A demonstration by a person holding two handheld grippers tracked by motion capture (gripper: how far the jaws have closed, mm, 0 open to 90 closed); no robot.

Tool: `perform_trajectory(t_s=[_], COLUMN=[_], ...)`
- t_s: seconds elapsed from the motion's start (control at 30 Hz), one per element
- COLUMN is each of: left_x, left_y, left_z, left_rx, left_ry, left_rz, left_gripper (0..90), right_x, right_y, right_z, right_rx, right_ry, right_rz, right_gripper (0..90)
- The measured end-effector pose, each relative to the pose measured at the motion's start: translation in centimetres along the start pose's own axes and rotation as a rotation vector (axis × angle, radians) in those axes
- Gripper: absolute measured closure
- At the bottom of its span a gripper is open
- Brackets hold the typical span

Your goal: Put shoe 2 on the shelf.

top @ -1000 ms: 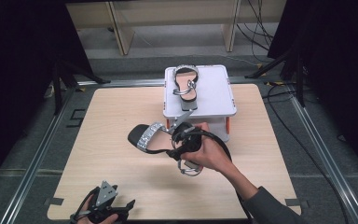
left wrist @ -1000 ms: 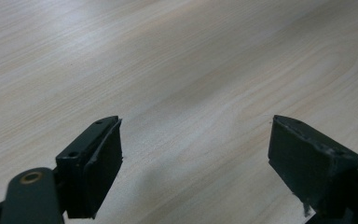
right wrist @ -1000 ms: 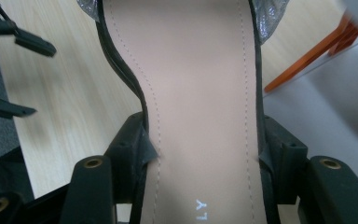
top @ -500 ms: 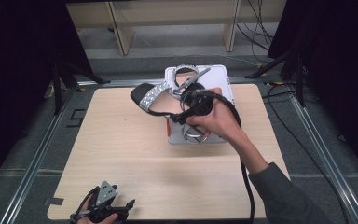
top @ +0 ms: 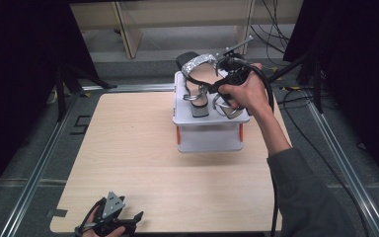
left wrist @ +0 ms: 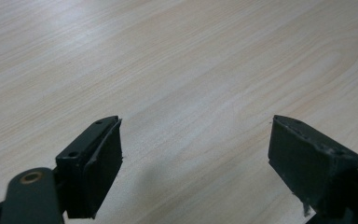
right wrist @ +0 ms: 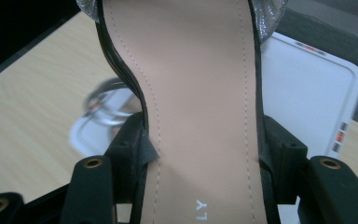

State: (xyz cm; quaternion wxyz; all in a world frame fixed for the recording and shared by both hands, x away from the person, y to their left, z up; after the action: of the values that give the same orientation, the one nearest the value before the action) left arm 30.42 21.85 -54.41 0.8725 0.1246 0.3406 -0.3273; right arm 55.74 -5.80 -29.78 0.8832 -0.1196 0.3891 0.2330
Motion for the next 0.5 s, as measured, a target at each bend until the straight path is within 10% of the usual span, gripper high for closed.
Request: perform_trajectory(t_s=[0.17,0.23,0.33,0.37,0.4,0.43,0.5], left_x=[-0.1,-0.1,-0.2,0.0,0.0,0.0,0.0], left_y=[0.3,-0.3,0.5,-0.3,0.1,-0.3,0.0], left_z=[0.1,0.1,0.2,0.2,0.3,0.1,0.2], left_rx=[0.053,-0.005,0.093,-0.005,0.064,0.004,0.048], left_ry=[0.009,-0.009,0.014,-0.019,-0.004,-0.01,0.003], left_rz=[0.0,-0.011,0.0,-0.009,-0.015,-0.014,-0.01], left_gripper=[17.2,17.2,17.2,17.2,17.2,17.2,17.2], right_x=[2.4,3.1,4.2,4.5,4.9,5.1,5.8], right_y=[-2.9,-3.8,-4.8,-5.2,-5.4,-5.6,-6.0], right_z=[0.1,0.1,0.1,0.0,0.0,-0.1,-0.5], right_rx=[0.103,0.122,0.169,0.178,0.194,0.212,0.249], right_ry=[0.05,0.067,0.095,0.1,0.11,0.127,0.153], right_rz=[-0.071,-0.093,-0.114,-0.123,-0.134,-0.144,-0.156], right_gripper=[42.8,42.8,42.8,42.8,42.8,42.8,42.8])
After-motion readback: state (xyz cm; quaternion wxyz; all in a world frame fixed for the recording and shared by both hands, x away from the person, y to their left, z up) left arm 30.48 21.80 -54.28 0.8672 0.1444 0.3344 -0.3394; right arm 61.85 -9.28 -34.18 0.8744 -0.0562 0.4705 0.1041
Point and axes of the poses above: each handheld gripper's, and its own axes: x roughly forward along the jaws, z roughly out of its top, y roughly to its left, the point moved 10 cm from there along x, roughly forward along the jaws, and after that the axes turned 6 degrees about -z, right-handed, at the moved point
